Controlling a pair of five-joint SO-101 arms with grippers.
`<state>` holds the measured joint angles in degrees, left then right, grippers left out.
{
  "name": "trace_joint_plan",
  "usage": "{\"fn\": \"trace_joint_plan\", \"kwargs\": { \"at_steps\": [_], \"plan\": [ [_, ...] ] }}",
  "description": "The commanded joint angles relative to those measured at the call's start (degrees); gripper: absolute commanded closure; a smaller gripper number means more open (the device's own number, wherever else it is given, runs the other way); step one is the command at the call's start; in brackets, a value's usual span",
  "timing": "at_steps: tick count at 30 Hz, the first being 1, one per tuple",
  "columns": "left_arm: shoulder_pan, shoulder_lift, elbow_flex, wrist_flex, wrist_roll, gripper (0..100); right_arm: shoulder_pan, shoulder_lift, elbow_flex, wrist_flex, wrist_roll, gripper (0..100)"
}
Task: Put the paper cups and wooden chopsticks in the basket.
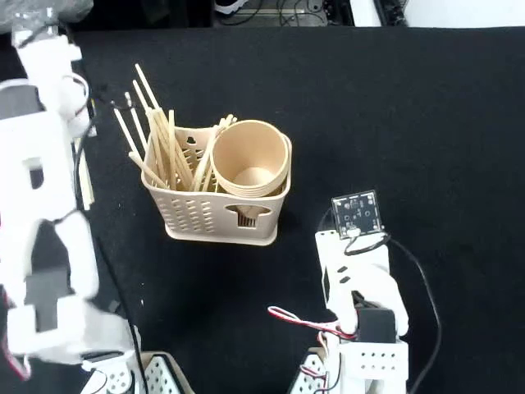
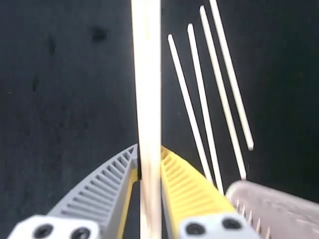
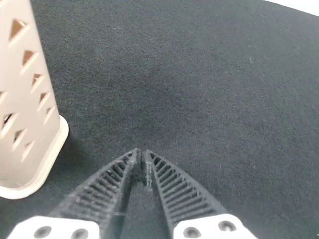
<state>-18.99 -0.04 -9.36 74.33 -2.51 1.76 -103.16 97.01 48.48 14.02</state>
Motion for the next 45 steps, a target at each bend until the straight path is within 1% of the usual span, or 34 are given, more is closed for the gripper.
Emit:
{"fn": "trace_joint_plan", "kwargs": {
  "at_steps": [1,3,8,13,22,26,29,33,41,44,45],
  "plan": [
    [0.75,-18.64,23.16,-22.07,0.88,97,0.7,-3.21,-0.4,0.26,0.09,98.7],
    [0.75,-24.35,28.88,-26.99,1.32,97,0.7,-3.21,-0.4,0.26,0.09,98.7],
    [0.48,-34.2,38.2,-37.63,7.47,97,0.7,-3.21,-0.4,0.26,0.09,98.7],
    [0.66,-41.32,41.54,-43.16,8.18,97,0.7,-3.21,-0.4,0.26,0.09,98.7],
    [0.66,-54.33,41.89,-43.08,8.18,97,0.7,-3.21,-0.4,0.26,0.09,98.7],
    [0.84,-61.36,42.15,-40.35,8.18,97,0.7,-3.21,-0.4,0.26,0.09,98.7],
    [3.38,-66.2,42.24,-38.24,8.18,97,0.7,-3.21,-0.4,0.26,0.09,98.7],
    [7.25,-71.03,43.74,-38.15,8.18,97,0.7,-3.21,-0.4,0.26,0.09,98.7],
    [14.29,-72.62,45.23,-38.24,8.35,97,0.7,-3.21,-0.4,0.26,0.09,98.7],
    [16.04,-72.62,46.29,-38.86,12.57,97,0.7,-3.21,-0.4,0.26,0.09,98.7],
    [16.13,-72.53,47.16,-40.18,14.42,97,0.7,-3.21,-0.4,0.26,0.09,98.7]
  ]
}}
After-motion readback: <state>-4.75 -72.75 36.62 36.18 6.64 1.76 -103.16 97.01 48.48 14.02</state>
